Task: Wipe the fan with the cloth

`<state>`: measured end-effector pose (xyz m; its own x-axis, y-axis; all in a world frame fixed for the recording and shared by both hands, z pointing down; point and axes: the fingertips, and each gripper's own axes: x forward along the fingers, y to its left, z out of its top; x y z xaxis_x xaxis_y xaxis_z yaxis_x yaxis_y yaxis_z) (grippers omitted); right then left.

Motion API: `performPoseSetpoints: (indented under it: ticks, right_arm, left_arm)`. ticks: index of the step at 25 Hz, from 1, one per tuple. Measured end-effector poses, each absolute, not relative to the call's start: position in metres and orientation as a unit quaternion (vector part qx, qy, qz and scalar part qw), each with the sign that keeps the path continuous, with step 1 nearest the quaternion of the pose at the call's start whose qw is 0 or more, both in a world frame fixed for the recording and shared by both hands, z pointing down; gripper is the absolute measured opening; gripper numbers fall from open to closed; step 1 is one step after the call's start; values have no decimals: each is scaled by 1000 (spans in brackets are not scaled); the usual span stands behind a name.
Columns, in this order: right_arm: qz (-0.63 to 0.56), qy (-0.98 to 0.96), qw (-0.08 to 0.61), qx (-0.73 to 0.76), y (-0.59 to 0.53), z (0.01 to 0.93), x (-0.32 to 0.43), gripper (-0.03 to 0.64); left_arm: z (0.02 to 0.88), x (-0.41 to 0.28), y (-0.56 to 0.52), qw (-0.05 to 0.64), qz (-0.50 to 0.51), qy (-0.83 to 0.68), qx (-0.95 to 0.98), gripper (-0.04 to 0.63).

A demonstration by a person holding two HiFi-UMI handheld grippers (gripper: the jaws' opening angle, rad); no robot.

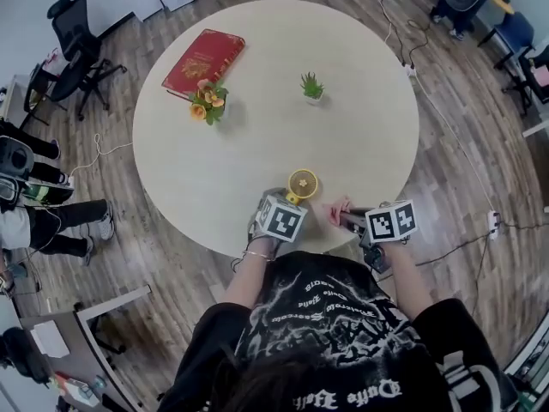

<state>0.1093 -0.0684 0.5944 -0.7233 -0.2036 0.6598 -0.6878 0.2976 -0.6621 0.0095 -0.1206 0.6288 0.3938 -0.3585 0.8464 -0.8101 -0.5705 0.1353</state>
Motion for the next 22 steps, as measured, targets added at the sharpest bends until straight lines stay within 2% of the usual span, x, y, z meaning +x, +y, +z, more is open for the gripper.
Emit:
performPoseSetpoints:
  ticks: [2, 4, 6, 10, 13, 17, 20, 22]
  right_arm:
    - [518, -773, 219, 293, -65, 594, 110, 28]
    - [518, -776, 201, 298, -65, 591, 108, 28]
    - [516, -779, 183, 305, -69, 587, 106, 28]
    - [489, -803, 158, 302, -77, 570, 99, 28]
    - [472, -825, 130, 282, -84, 547, 86, 28]
    - [438, -867, 91, 220, -90, 500, 46, 28]
    - [420, -878, 120, 196, -98, 493, 17, 28]
    - [418, -877, 147, 187, -100, 497, 6, 28]
  left_arm:
    - [633, 10, -124, 287, 411, -389, 773, 207]
    - [634, 12, -125, 306, 397, -391, 772, 202]
    - [632, 13, -123, 365, 357, -389, 767, 201]
    - [608, 16, -135, 523, 171, -395, 735, 201]
    - [576, 17, -152, 589, 10, -382, 712, 199]
    - [535, 9, -170, 614, -142, -367, 685, 199]
    - [507, 9, -176, 604, -213, -339, 689, 199]
    - [504, 1, -176, 602, -220, -349, 684, 199]
